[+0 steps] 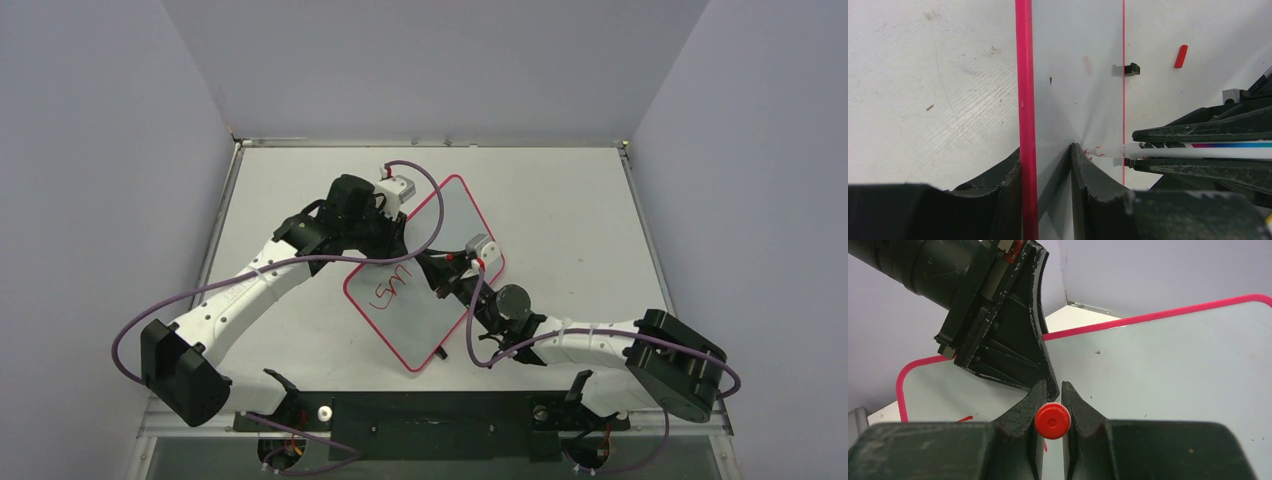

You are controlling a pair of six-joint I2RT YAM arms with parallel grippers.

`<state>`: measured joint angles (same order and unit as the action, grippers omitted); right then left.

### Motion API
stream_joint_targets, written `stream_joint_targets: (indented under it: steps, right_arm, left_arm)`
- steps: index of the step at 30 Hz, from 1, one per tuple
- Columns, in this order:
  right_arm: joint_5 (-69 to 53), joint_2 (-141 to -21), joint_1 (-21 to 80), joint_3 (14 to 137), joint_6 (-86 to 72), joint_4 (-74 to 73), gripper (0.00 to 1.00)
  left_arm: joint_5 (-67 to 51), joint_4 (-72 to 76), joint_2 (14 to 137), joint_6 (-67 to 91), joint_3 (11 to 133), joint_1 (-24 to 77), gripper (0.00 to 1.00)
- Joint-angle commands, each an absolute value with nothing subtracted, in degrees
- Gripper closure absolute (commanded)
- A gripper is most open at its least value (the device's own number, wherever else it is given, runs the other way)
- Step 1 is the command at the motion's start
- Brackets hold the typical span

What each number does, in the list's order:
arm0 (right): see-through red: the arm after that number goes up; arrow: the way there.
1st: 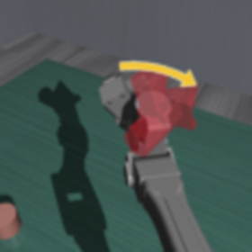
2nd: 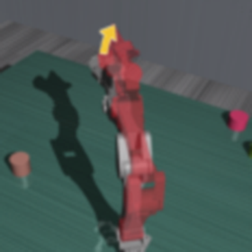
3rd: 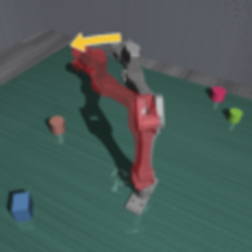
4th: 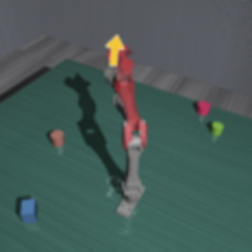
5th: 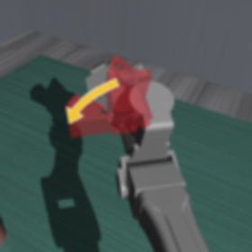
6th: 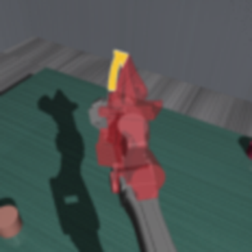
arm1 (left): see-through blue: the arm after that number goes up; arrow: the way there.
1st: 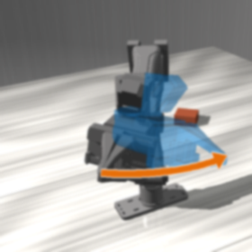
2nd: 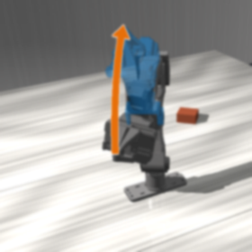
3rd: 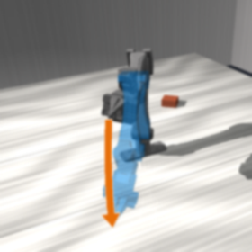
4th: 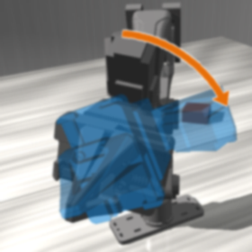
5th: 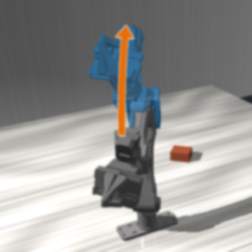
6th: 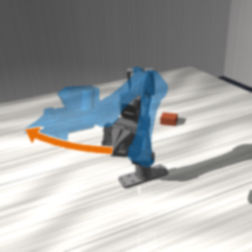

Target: Write a sentence on the whiteboard

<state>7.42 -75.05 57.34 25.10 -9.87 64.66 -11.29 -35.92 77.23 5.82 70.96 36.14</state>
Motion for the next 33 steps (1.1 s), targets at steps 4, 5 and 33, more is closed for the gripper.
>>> stream_joint_targets:
  steps: [4,5,33]
  right_arm:
    - [8.42,-77.13,57.03,28.40,-9.43,67.73,1.00]
    - [8.56,-77.24,57.08,28.39,-9.30,67.80,1.00]
    - [12.64,-71.62,59.03,19.79,-9.57,64.07,1.00]
  left_arm:
    - [-3.47,-37.38,77.17,-2.02,68.70,36.92,1.00]
    - [-3.49,-37.41,77.17,-2.04,68.72,36.94,1.00]
    - [-3.39,-37.49,77.29,-1.98,68.75,36.97,1.00]
